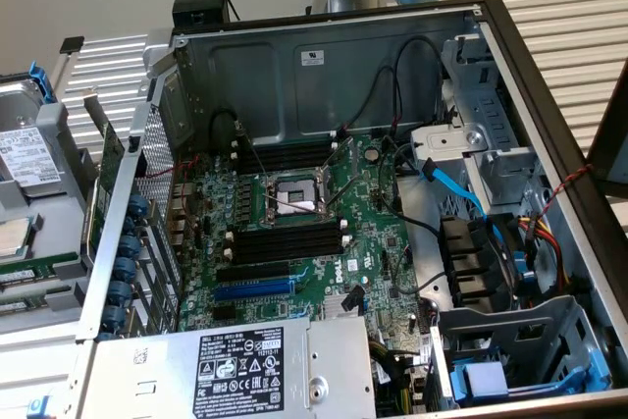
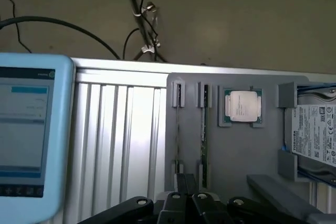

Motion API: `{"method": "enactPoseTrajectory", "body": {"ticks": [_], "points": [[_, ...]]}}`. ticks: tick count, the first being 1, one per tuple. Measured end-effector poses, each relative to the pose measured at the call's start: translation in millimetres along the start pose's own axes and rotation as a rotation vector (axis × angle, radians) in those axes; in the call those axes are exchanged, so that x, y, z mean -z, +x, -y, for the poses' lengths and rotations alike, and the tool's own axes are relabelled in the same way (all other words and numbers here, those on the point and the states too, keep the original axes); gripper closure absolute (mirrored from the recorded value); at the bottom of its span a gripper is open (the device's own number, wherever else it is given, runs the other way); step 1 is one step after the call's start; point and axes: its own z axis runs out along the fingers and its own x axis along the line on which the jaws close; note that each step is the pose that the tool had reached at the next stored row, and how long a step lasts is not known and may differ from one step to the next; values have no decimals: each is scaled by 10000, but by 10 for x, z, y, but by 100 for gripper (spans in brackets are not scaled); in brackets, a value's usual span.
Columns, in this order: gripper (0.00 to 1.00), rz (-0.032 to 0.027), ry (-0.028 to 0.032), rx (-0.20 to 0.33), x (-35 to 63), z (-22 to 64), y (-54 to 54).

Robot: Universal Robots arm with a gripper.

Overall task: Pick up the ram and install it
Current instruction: 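Pick up the ram and move it above insertion slot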

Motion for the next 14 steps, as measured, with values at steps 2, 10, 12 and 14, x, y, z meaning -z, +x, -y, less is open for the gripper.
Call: {"method": "enactPoseTrajectory", "body": {"ticks": [2,10,12,14], "points": [[89,-94,-3,25,-19,-11,-41],[89,-244,55,251,-131,-58,-150],[89,-248,56,349,-168,-70,-149],[89,-253,60,450,-201,-76,-149]]}}
